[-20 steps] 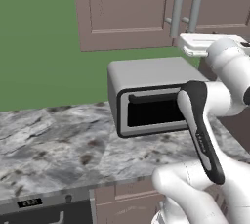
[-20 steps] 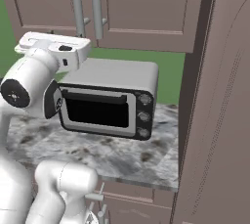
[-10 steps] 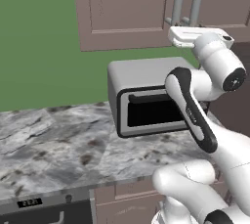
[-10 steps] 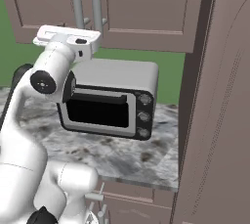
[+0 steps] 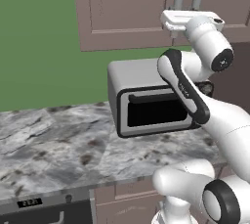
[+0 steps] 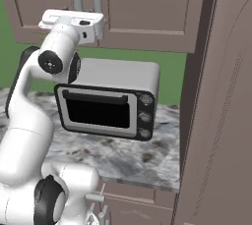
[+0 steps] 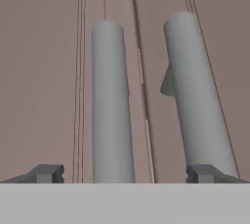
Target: The dining table condiment station is running low on mustard. Refill the condiment station by opening the cabinet and taking the mustard from the cabinet and placing it on the dining table.
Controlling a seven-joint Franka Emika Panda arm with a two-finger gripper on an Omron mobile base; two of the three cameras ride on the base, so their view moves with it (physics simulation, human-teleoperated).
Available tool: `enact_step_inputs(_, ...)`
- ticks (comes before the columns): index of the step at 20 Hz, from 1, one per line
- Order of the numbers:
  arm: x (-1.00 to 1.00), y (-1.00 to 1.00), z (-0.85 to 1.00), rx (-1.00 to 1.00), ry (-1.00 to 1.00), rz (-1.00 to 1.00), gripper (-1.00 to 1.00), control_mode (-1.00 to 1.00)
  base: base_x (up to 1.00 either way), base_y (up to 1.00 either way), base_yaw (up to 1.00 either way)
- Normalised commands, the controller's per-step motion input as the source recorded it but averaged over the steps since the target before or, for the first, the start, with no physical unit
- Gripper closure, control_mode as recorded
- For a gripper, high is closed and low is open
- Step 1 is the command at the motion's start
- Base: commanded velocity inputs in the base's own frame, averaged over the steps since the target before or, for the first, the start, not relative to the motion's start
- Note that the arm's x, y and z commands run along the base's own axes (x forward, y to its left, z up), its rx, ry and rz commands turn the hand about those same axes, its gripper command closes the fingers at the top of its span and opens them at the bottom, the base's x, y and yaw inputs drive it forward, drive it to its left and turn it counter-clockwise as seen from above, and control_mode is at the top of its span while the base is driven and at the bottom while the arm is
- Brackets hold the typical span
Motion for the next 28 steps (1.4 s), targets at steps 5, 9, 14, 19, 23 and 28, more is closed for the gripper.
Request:
enact_step_inputs(5, 0.01, 0.11, 0.39, -0.03, 0.00, 0.00, -1.00, -1.00, 0.00, 0.00, 0.00)
enact_step_inputs(9, 0.19, 0.07, 0.13, -0.02, 0.02, 0.00, -1.00, -1.00, 0.00, 0.00, 0.00)
enact_step_inputs(14, 0.36, 0.01, 0.00, 0.00, 0.07, 0.00, -1.00, -1.00, 0.00, 0.00, 0.00)
enact_step_inputs(19, 0.47, 0.00, 0.00, 0.00, 0.07, 0.01, -1.00, -1.00, 0.00, 0.00, 0.00)
enact_step_inputs(23, 0.43, 0.00, 0.00, 0.00, 0.08, 0.01, 1.00, -1.00, 0.00, 0.00, 0.00)
enact_step_inputs(28, -0.09, 0.00, -0.03, 0.00, 0.01, 0.00, 1.00, -1.00, 0.00, 0.00, 0.00)
